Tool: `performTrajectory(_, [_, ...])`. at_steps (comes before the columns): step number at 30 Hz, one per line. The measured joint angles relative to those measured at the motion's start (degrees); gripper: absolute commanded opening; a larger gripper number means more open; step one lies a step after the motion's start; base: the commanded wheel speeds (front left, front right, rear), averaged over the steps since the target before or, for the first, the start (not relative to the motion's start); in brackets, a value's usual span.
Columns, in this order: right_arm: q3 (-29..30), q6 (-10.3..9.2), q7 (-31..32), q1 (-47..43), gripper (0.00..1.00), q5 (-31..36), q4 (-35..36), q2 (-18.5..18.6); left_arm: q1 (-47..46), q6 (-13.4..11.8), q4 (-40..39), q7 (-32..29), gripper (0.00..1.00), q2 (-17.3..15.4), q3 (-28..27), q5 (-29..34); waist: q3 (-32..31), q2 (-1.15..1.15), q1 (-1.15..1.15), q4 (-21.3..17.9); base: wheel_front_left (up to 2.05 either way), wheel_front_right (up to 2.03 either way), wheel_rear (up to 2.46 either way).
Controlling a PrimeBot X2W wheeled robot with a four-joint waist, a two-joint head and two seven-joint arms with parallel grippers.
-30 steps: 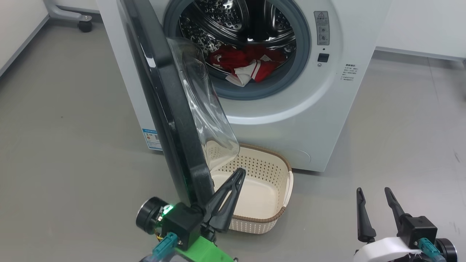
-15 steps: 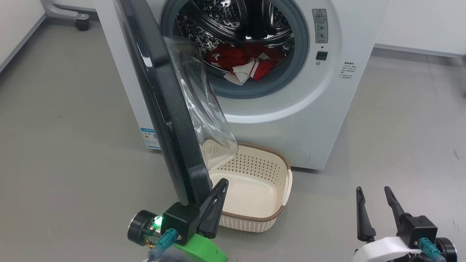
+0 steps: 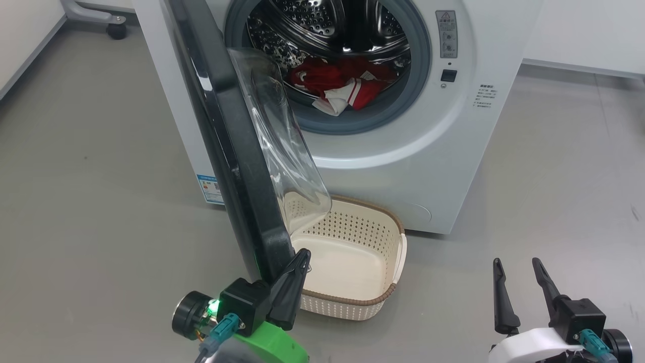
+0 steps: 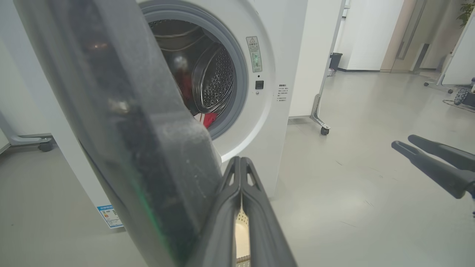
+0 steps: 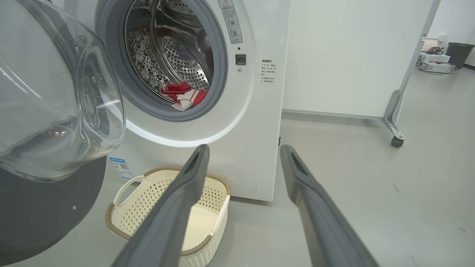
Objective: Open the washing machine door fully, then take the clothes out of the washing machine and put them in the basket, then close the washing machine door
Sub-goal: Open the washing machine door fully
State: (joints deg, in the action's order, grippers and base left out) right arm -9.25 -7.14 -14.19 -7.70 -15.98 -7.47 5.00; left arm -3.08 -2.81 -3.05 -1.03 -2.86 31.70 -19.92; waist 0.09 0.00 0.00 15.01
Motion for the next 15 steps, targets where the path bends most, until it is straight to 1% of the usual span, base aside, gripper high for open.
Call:
performTrajectory(6, [0.5,0.01,0.0,-0.1,1.0,0.0,0.3,-0.1,0.1,-0.4,0.0,0.0,0.0,0.0,-0.2,-0.1,0.2,0.0,0.0,0.4,0.0,0.0,0.0])
performTrajectory(15, [1.4,0.01,0.0,-0.1,1.0,0.0,0.6,-0.1,0.1,-0.4,-0.2,0.1,0.0,0.1,-0.1,-0.1,0.8,0.0,0.0,2.4,0.0,0.0,0.0])
